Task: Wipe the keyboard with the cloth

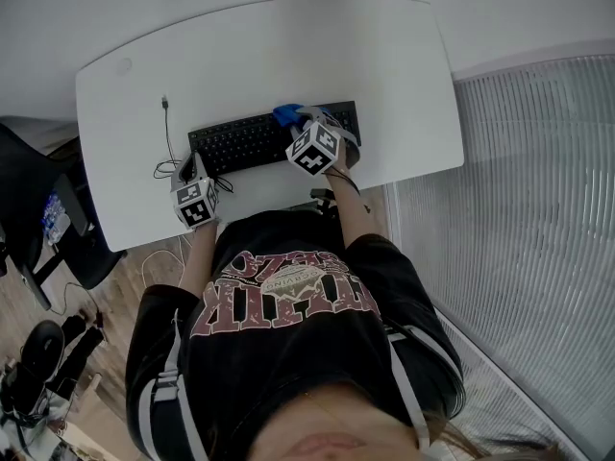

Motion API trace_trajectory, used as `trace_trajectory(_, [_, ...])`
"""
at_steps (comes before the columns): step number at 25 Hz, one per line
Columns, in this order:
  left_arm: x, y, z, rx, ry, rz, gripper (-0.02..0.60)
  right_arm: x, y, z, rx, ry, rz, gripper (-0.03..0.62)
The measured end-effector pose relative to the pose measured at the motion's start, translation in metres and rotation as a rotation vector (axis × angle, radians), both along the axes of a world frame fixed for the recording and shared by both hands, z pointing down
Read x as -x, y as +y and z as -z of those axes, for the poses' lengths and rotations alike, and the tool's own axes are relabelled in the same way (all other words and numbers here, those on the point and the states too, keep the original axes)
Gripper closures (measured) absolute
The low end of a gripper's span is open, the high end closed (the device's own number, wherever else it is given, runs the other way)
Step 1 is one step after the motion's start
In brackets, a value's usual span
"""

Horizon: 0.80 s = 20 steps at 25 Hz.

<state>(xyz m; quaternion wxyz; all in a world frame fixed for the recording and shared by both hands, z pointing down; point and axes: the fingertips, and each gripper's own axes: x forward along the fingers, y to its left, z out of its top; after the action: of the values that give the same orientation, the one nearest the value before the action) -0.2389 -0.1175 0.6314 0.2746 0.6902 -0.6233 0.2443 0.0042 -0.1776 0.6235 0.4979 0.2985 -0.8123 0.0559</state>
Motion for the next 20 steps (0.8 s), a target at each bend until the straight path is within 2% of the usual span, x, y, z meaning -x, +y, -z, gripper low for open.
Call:
trace_trajectory(13, [0.001,0.000,-0.004,-0.006,-0.016,0.032,0.552,-0.053,-0.009,-0.005,-0.007,0.002,-0.106,0.530])
trace_trajectory(20, [-0.001,0.001,-0.001,-0.003,-0.018,0.038,0.552,-0.091,-0.011,-0.001,-0.005,0.003,-0.198,0.530])
